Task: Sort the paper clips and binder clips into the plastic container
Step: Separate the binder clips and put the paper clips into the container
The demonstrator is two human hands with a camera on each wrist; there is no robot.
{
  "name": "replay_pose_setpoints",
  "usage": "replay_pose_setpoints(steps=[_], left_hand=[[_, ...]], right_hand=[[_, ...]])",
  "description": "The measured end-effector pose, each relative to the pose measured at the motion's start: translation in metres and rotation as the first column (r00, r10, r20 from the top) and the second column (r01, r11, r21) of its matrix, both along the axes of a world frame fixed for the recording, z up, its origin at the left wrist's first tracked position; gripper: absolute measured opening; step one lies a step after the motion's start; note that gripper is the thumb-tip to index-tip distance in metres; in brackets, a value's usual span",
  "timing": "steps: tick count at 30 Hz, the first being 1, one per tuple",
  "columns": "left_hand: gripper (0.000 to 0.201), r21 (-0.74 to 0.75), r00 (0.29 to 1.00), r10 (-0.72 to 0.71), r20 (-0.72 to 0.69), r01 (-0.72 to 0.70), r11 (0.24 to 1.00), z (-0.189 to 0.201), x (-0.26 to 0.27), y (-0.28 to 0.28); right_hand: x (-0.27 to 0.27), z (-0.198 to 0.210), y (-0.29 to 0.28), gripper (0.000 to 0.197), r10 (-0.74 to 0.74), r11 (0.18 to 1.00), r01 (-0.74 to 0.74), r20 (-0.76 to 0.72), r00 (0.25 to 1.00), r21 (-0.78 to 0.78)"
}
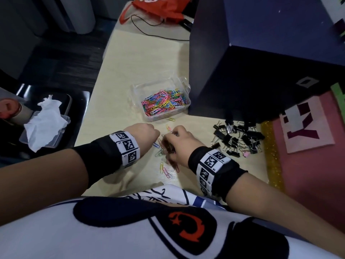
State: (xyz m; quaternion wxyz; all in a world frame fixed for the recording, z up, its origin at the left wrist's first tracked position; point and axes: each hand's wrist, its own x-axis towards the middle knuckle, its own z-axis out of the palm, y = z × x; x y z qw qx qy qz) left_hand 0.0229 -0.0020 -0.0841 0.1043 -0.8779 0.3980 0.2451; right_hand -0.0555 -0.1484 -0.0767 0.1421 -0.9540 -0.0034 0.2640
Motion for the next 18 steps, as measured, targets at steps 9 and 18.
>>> replay_pose_setpoints(steps=[9,18], left_hand=[[0.019,0.012,0.995,0.080,-0.053,-0.079,0.997,0.002,0.002,0.010],[0.026,-0.404,0.975,0.224,0.006,-0.203,0.892,0.041,0.025,-0.001]], right_hand=[[0.012,0.006,-0.013,0.023,-0.193,0.980,0.191,0.021,0.981,0.048],[0.060,0.046,-0.008,0.015,-0.278,0.960,0.262,0.194,0.941,0.103]])
